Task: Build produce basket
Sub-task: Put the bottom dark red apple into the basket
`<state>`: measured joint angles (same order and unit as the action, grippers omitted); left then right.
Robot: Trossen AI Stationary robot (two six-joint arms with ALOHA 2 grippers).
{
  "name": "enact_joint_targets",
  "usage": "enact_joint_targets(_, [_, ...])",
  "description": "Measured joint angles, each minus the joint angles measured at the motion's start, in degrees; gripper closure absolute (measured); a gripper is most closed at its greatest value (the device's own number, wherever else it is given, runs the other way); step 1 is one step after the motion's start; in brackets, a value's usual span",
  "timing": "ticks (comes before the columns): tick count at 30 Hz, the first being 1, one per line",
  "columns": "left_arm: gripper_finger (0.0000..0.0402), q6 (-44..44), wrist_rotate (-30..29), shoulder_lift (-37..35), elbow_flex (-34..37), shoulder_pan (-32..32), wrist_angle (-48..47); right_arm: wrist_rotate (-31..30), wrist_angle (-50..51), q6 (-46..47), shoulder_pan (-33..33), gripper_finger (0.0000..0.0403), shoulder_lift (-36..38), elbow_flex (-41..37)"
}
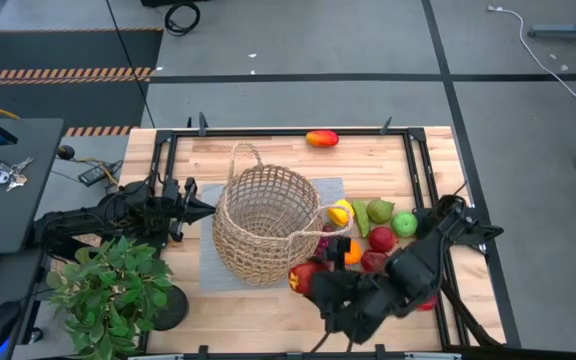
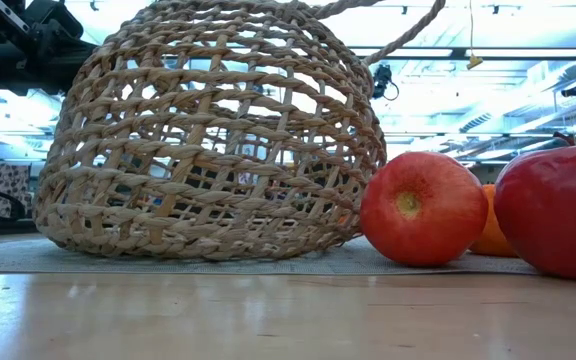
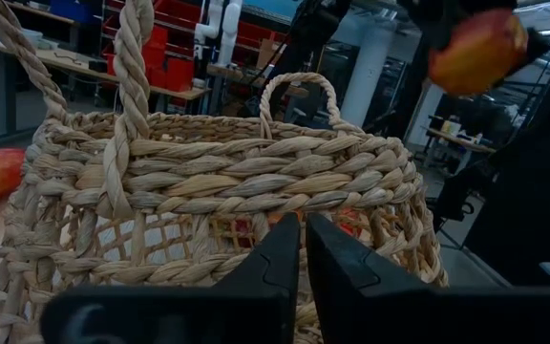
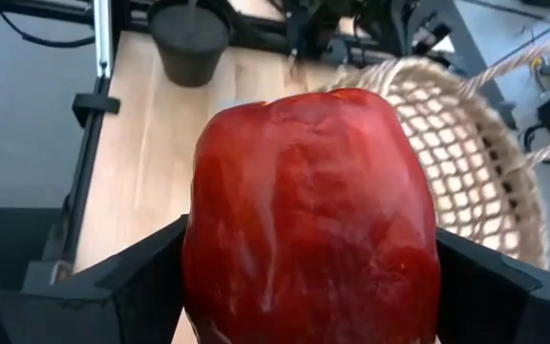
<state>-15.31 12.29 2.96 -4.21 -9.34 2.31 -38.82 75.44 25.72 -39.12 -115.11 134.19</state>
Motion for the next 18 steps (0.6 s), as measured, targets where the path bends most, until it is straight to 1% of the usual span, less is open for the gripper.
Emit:
enact_joint_targets(4, [0.0367, 0.0, 0.0, 0.0, 0.0, 0.0, 0.0, 1.5, -2.3, -5.1, 1.9, 0.005, 1.5, 0.3])
enact_joint_targets(8, [0.0367, 0.0, 0.0, 0.0, 0.0, 0.0, 0.0, 1.1, -5.0, -9.8, 3.3, 0.005, 4.4, 0.2])
enact_joint_targets(13, [0.0373, 0.0, 0.0, 0.0, 0.0, 0.0, 0.0, 0.4, -14.4, -16.6, 4.2, 0.005, 7.6, 0.2])
enact_joint_targets(15, [0.0373, 0.0, 0.0, 0.0, 0.0, 0.0, 0.0, -2.0, -19.2, -18.0, 4.6, 0.005, 8.4, 0.2])
enact_joint_targets(18, [0.0369, 0.0, 0.0, 0.0, 0.0, 0.0, 0.0, -9.1, -25.0, -16.5, 5.5, 0.005, 8.8, 0.2])
